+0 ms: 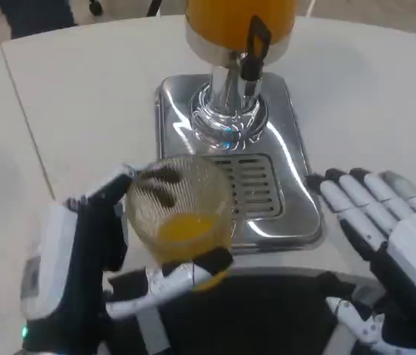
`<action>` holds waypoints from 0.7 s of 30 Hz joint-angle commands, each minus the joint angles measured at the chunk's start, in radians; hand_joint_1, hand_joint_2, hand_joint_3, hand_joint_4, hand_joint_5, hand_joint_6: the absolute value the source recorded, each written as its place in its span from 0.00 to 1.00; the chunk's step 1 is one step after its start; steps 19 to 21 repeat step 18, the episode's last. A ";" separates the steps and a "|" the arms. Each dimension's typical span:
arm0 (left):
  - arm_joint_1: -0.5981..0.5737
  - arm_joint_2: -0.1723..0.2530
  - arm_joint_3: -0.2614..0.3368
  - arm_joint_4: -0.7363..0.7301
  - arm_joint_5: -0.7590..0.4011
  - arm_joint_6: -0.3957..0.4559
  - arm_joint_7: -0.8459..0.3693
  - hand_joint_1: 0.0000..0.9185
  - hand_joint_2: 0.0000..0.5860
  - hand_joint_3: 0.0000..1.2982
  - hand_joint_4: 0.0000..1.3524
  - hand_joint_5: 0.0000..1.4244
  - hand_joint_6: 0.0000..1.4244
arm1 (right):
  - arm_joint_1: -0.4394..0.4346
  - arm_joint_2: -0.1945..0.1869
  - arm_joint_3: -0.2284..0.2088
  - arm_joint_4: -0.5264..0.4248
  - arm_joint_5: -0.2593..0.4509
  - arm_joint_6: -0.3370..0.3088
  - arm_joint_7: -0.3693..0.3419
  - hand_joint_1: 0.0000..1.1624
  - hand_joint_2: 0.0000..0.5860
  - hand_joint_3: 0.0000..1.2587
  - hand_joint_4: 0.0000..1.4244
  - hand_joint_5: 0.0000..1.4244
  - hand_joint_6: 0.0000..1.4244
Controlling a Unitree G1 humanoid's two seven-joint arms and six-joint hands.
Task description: Grasp the cup under the faucet to collect the drink, then remove the cup.
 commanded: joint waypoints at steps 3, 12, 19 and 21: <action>0.058 -0.018 -0.003 -0.075 0.010 -0.060 -0.007 0.67 0.08 0.88 0.81 1.00 1.00 | 0.000 0.019 -0.041 -0.056 -0.007 0.004 0.027 0.25 0.97 0.00 0.00 0.00 0.00; 0.105 -0.034 -0.001 -0.118 0.021 -0.064 -0.013 0.67 0.09 0.88 0.81 1.00 1.00 | -0.021 0.022 -0.023 -0.012 0.006 -0.012 0.043 0.25 0.98 0.00 0.00 0.00 0.00; 0.122 -0.041 0.007 -0.132 0.024 -0.062 -0.015 0.67 0.09 0.88 0.81 1.00 1.00 | -0.024 0.053 0.008 -0.007 -0.024 -0.009 0.038 0.25 0.98 0.00 0.00 0.00 0.00; 0.122 -0.041 0.007 -0.132 0.024 -0.062 -0.015 0.67 0.09 0.88 0.81 1.00 1.00 | -0.024 0.053 0.008 -0.007 -0.024 -0.009 0.038 0.25 0.98 0.00 0.00 0.00 0.00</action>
